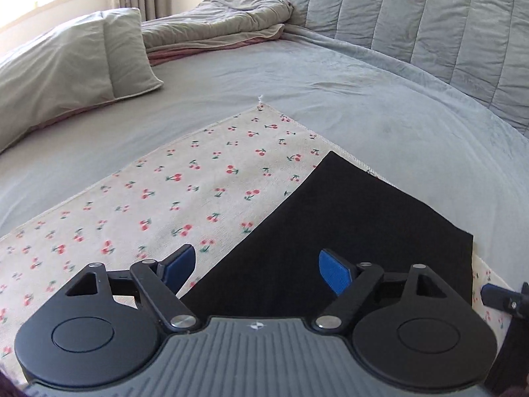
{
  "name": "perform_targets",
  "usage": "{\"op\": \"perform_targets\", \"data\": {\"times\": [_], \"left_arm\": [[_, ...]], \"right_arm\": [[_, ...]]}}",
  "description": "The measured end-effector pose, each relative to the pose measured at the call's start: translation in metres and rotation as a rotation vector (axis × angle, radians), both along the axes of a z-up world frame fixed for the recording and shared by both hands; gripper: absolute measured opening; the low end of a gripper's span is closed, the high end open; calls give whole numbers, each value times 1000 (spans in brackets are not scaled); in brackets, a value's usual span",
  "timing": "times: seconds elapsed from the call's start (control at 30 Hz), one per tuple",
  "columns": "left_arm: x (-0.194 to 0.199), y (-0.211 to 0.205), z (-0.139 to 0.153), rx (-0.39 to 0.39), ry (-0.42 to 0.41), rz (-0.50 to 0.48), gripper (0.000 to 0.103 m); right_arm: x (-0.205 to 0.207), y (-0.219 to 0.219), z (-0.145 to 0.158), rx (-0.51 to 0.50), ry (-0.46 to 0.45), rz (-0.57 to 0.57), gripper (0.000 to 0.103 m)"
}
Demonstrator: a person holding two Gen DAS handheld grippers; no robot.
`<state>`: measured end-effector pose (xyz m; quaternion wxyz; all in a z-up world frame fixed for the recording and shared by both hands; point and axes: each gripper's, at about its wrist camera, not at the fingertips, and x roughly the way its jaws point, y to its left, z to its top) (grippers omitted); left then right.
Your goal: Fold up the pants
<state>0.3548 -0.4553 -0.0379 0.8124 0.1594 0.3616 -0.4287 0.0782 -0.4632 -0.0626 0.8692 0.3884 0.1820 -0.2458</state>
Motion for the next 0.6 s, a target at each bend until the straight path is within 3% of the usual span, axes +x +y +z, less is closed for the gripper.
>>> {"op": "perform_targets", "data": {"times": [0.13,0.27,0.33,0.4,0.47,0.53,0.6], "left_arm": [[24,-41,-23,-51,100,-24,74],[31,-67,-28,-129,129,-75,68],[33,-75,-28,-168,159,-108,54],[34,-81,-30,-200,200,-111,24],[35,-86,-33,-204,227,-101,9],[34,-88,-34,-214,206,-99,7],[31,-88,-34,-236,189,-95,5]], "right_arm": [[7,-13,-5,46,-52,-39,41],[13,-14,-12,13,-55,-40,31],[13,-17,-15,35,-65,-76,23],[15,-21,-18,51,-69,-84,15],[22,-28,-18,58,-70,-73,14],[33,-32,-17,41,-66,-68,14],[36,-32,-18,30,-67,-79,6]]}}
